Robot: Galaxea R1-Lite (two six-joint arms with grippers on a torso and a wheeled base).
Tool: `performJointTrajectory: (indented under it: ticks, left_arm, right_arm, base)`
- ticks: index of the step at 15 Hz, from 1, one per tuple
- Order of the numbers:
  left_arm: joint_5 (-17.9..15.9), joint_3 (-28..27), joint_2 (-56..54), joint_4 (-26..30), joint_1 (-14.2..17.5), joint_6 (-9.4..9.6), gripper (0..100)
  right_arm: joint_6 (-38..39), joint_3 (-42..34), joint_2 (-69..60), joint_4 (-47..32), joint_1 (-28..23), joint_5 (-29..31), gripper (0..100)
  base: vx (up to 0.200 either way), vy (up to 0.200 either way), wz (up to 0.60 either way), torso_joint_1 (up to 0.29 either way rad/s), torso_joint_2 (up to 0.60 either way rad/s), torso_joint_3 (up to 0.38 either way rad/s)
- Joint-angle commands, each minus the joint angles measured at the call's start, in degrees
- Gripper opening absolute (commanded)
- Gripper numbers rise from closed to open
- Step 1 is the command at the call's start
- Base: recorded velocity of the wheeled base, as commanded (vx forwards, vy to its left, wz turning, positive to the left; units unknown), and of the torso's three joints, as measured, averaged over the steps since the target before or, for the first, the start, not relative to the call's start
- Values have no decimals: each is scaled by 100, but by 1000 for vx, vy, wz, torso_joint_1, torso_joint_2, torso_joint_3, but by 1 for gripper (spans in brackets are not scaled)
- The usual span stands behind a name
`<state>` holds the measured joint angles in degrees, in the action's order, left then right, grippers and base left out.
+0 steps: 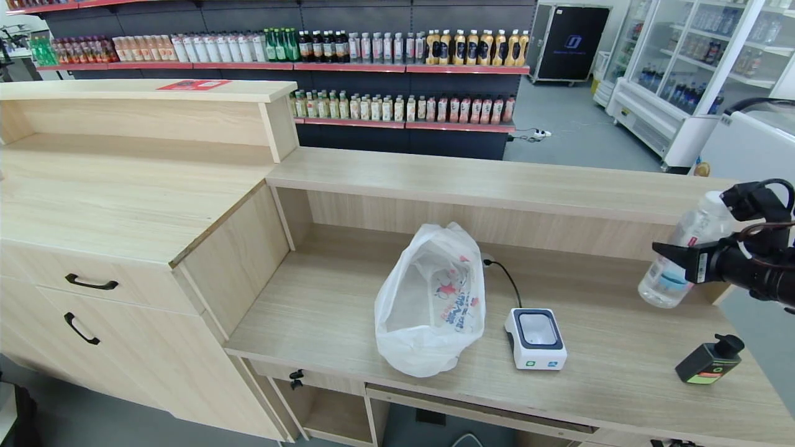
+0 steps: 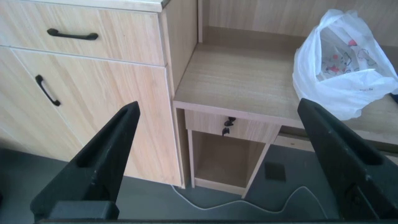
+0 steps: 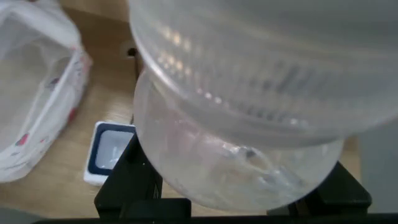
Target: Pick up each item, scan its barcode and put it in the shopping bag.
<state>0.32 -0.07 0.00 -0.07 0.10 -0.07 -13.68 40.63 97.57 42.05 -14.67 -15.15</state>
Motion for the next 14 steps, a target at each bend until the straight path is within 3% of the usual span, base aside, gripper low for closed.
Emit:
performJointTrajectory:
  ticks: [1, 3, 9, 14]
  left_arm:
    - [3, -1, 0, -1, -1, -1, 100]
    - [3, 7, 0, -1, -1, -1, 100]
    - [3, -1, 0, -1, -1, -1, 100]
    - [3, -1, 0, -1, -1, -1, 100]
  right_arm:
    - [313, -354, -555, -135, 588, 1550, 0]
    - [348, -442, -678, -293, 746, 2201, 0]
    - [172, -477, -678, -21, 1106, 2438, 0]
    - [102, -345, 69, 999, 1581, 2377, 0]
  base:
    - [0, 0, 0, 0, 0, 0]
    - [0, 0, 0, 0, 0, 0]
    - [0, 0, 0, 0, 0, 0]
    - [0, 0, 600, 0, 3, 2]
